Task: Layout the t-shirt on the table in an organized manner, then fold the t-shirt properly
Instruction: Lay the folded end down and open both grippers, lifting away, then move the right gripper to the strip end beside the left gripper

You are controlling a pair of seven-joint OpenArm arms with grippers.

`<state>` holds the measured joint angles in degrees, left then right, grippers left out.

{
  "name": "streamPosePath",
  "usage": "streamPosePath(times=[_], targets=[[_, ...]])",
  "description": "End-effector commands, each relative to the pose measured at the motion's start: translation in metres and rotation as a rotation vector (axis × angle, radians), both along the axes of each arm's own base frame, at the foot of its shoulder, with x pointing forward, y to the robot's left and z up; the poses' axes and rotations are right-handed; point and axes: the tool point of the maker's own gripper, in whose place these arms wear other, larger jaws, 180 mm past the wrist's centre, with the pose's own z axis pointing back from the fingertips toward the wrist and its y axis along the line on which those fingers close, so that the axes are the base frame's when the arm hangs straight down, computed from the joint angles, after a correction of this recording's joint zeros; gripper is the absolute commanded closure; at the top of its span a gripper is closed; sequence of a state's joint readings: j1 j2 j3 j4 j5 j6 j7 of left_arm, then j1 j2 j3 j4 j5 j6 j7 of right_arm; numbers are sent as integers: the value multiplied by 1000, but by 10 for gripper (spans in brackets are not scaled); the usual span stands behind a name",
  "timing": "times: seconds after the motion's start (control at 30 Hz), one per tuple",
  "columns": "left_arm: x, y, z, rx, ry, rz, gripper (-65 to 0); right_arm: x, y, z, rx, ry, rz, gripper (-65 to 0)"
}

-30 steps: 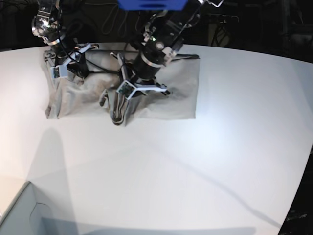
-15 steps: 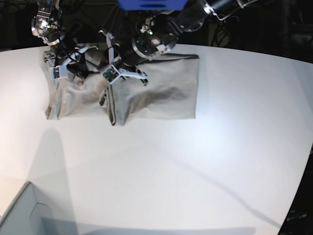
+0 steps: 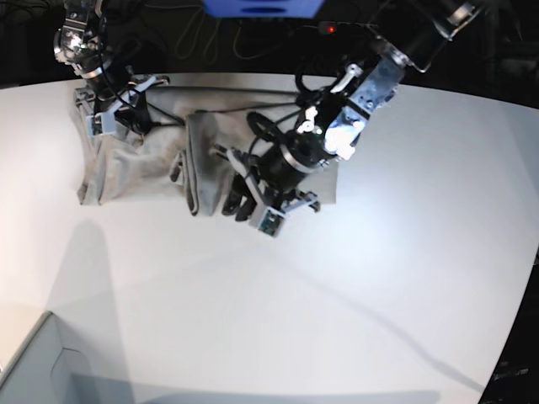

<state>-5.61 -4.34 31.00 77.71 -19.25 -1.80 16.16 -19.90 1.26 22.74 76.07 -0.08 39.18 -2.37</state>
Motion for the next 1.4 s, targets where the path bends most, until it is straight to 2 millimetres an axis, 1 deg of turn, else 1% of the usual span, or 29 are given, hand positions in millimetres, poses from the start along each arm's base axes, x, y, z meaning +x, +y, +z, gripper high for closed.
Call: streamPosePath(times=[0.0, 0.07, 0.13, 0.23, 0.3, 0.33, 0.47, 0.5, 0.57, 0.63, 0.7, 0.73, 0.77, 0.8, 0.87, 0.97, 1.0, 1.07, 1.13, 1.17, 1.23, 1.3, 1.37], targets=[[18, -11, 21, -37, -57, -1, -121, 3, -1, 6, 4, -25, 8, 0], [26, -25, 14, -26, -39, -17, -121, 3, -1, 6, 4, -25, 8, 0], [28, -43, 4, -3, -15, -50, -121, 2, -1, 6, 4, -23, 8, 0], [23, -66, -18, 55, 30, -111, -121, 2, -1, 6, 3, -24, 8, 0], [20, -80, -30, 88, 54, -145, -121, 2, -1, 6, 3, -24, 8, 0], [18, -85, -35, 100, 65, -156, -121, 3, -1, 7, 3, -26, 8, 0], [16, -97, -40, 88, 7, -173, -121, 3, -2, 7, 3, -26, 7, 0], [13, -99, -42, 89, -12, -185, -121, 2, -2, 6, 3, -25, 7, -21], [10, -102, -43, 81, -45, -199, -121, 2, -2, 6, 1, -23, 7, -83], [11, -103, -41, 72, -63, -197, -121, 3, -7, 9, -12, -28, 12, -149], [13, -102, -37, 57, -77, -190, -121, 7, -9, 19, -28, -57, 14, -220], [14, -103, -33, 48, -83, -189, -121, 8, -13, 26, -42, -75, 8, -256], [15, -105, -26, 34, -100, -191, -121, 9, -18, 34, -54, -93, -5, -282], [18, -107, -14, 12, -127, -194, -122, 11, -19, 42, -59, -117, -21, -314], [27, -96, 5, -6, -179, -182, -122, 16, -27, 58, -77, -164, -63, -359], [43, -83, 48, -81, -262, -132, -122, 29, -42, 73, -99, -213, -111, -399], [45, -72, 58, -101, -283, -109, -122, 32, -48, 75, -106, -217, -127, -405], [51, -33, 66, -104, -313, -44, -122, 40, -62, 74, -134, -178, -154, -408], [53, 9, 62, -67, -296, 18, -122, 46, -83, 67, -191, -103, -165, -408], [51, 33, 54, -36, -271, 51, -122, 51, -92, 65, -216, -73, -169, -408], [45, 74, 46, 2, -244, 114, -122, 57, -100, 60, -232, -39, -175, -408], [33, 110, 37, 30, -223, 175, -122, 62, -106, 54, -239, -19, -173, -409], [25, 143, 32, 54, -210, 238, -122, 63, -110, 43, -236, 13, -164, -409]])
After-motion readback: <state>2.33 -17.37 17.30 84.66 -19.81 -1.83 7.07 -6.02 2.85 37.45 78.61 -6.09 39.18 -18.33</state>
